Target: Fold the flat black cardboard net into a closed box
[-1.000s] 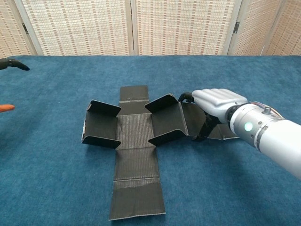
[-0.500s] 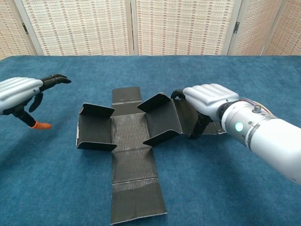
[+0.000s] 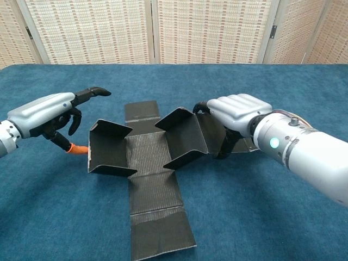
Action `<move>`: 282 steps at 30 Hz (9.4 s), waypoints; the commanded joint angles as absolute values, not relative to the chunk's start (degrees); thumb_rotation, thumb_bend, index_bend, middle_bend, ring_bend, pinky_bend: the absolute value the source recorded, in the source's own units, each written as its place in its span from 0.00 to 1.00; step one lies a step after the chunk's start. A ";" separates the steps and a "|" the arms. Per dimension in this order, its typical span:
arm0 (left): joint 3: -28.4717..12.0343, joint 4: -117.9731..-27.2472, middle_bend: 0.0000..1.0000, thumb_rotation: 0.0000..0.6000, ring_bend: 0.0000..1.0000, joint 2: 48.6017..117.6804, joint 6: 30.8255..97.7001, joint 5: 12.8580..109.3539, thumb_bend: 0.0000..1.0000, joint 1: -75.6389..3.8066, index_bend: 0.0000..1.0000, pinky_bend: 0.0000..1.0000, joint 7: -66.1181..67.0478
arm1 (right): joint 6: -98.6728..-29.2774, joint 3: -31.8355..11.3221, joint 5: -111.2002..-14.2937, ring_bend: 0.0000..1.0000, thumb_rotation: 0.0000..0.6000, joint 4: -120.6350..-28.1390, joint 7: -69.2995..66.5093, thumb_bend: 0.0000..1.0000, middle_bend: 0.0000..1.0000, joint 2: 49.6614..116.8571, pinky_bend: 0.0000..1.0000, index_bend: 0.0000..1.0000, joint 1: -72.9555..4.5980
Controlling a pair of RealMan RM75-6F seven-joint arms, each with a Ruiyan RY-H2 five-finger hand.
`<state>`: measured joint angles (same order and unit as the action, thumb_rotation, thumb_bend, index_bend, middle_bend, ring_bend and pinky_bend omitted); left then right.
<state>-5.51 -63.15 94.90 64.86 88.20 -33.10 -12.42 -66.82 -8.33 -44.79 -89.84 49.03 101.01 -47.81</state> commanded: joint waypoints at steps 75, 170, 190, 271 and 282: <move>2.90 -66.09 0.37 1.00 0.66 91.27 42.88 90.25 0.20 -48.72 0.37 0.88 -66.11 | -47.24 -3.90 -70.27 0.68 1.00 -87.93 42.17 0.15 0.00 86.47 1.00 0.00 -59.70; 4.01 -68.83 0.35 1.00 0.63 88.19 45.96 86.92 0.20 -49.07 0.35 0.88 -67.58 | -68.60 -3.44 -100.94 0.81 1.00 -63.59 11.81 0.13 0.36 103.97 1.00 0.23 -50.28; 2.48 -66.57 0.34 1.00 0.62 90.73 41.36 85.38 0.20 -48.49 0.34 0.87 -63.41 | -68.44 -0.01 -103.18 0.82 1.00 -55.23 7.78 0.08 0.35 107.32 1.00 0.23 -50.62; 3.94 -70.61 0.19 1.00 0.60 88.53 39.40 89.60 0.20 -50.34 0.09 0.86 -63.78 | -66.14 1.84 -105.58 0.82 1.00 -61.53 11.31 0.00 0.38 101.55 1.00 0.42 -52.93; 4.35 -70.46 0.19 1.00 0.60 88.57 39.29 89.56 0.20 -50.53 0.09 0.86 -64.32 | -64.66 2.82 -106.00 0.82 1.00 -61.19 12.49 0.00 0.39 101.28 1.00 0.42 -52.99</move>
